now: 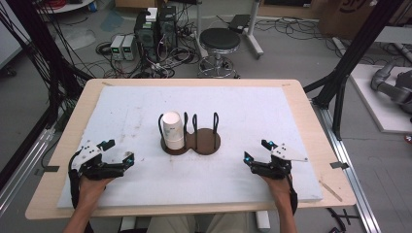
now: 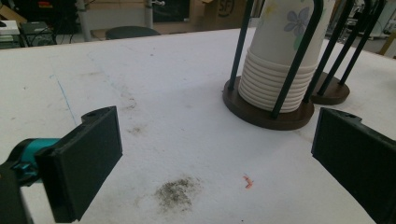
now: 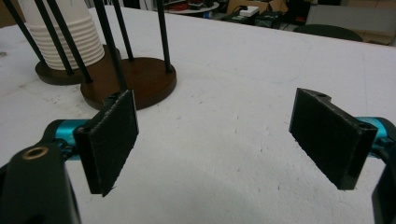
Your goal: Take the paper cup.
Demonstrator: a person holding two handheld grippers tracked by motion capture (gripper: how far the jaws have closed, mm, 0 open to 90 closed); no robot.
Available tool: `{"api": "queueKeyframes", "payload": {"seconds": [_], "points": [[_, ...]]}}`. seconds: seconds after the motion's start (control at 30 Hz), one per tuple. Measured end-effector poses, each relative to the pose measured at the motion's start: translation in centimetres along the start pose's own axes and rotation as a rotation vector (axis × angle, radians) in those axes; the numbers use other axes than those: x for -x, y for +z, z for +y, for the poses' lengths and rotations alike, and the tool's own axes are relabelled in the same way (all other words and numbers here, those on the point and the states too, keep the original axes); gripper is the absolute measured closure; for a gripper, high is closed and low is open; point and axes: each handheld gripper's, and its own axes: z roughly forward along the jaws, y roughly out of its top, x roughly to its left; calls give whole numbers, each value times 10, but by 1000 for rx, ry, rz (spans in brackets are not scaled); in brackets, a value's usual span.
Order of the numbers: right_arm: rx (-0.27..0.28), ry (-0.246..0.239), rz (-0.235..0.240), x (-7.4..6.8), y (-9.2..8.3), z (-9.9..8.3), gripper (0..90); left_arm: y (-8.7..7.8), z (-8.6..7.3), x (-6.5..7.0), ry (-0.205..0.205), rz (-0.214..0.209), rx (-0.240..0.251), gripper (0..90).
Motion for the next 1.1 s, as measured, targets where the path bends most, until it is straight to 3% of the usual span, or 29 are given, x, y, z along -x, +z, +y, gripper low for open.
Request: {"api": "queueKeyframes", "payload": {"seconds": [0.83, 1.1], "points": [[-2, 23, 10, 2, 0, 0, 158, -1, 1, -3, -15, -26, 2, 18], [-11, 27, 15, 3, 1, 1, 158, -6, 17, -3, -11, -51, 12, 18]]}}
